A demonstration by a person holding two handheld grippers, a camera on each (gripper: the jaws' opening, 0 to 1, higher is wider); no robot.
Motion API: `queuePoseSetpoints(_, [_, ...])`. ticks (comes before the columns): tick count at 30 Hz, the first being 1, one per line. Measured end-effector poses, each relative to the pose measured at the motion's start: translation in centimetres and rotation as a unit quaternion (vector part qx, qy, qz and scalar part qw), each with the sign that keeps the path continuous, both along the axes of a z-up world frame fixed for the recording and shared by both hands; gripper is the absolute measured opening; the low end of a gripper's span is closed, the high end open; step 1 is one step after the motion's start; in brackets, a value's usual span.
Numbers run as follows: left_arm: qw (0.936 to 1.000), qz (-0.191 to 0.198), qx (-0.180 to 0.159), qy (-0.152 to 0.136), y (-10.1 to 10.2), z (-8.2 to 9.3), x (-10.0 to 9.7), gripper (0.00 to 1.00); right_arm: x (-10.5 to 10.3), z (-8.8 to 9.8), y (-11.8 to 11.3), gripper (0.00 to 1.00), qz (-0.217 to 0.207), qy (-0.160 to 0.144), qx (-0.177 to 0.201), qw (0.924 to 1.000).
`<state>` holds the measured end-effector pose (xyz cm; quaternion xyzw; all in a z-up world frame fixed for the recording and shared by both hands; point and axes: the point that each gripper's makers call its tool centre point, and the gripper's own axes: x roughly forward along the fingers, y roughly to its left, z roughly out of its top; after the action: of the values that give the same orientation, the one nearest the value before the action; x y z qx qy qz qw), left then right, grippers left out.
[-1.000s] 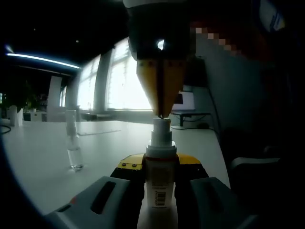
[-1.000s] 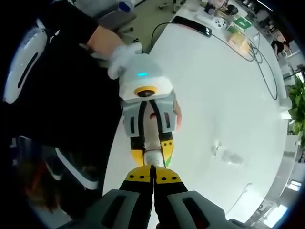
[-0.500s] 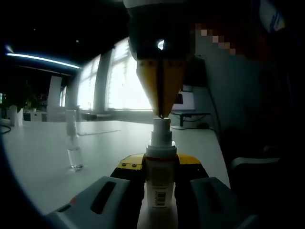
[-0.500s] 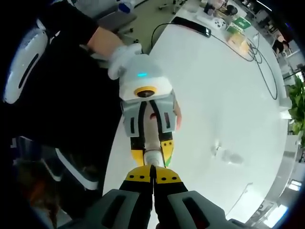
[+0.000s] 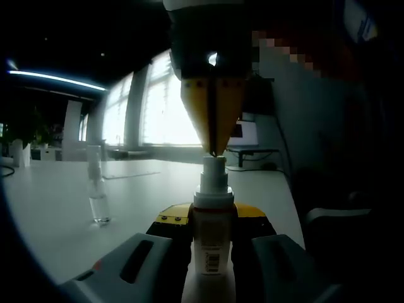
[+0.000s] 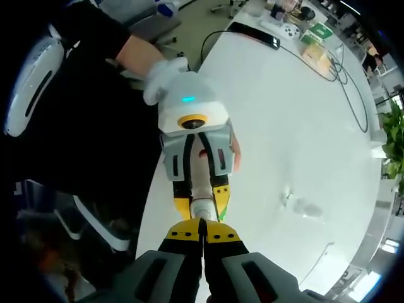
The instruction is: Clamp pump bottle remove cover press pump head put on cover
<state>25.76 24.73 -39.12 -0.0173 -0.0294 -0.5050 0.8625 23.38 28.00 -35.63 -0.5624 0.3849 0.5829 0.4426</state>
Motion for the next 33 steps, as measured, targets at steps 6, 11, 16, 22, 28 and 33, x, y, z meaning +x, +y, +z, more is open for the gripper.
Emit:
queuePoseSetpoints(6, [1.0, 0.0, 0.0, 0.0, 0.03, -0.02, 0.06, 0.14, 0.0, -0.01, 0.01, 0.0, 0.001, -0.001, -0.002, 1.0])
queuePoseSetpoints(11, [1.0, 0.0, 0.0, 0.0, -0.03, 0.0, -0.04, 0.14, 0.0, -0.01, 0.01, 0.0, 0.0, -0.001, -0.002, 1.0])
queuePoseSetpoints(16, [1.0, 0.0, 0.0, 0.0, 0.03, -0.01, 0.11, 0.14, 0.01, -0.03, 0.0, 0.0, -0.002, -0.001, -0.003, 1.0])
queuePoseSetpoints(22, [1.0, 0.0, 0.0, 0.0, 0.05, -0.02, 0.16, 0.14, -0.02, -0.06, -0.01, 0.0, -0.001, -0.002, -0.006, 1.0])
queuePoseSetpoints(28, [1.0, 0.0, 0.0, 0.0, -0.01, -0.01, 0.04, 0.14, 0.0, -0.22, -0.02, 0.0, -0.008, 0.0, -0.007, 0.9999])
queuePoseSetpoints(33, [1.0, 0.0, 0.0, 0.0, -0.03, 0.01, 0.04, 0.14, 0.12, -0.61, 0.0, 0.0, -0.026, 0.005, -0.007, 0.9996])
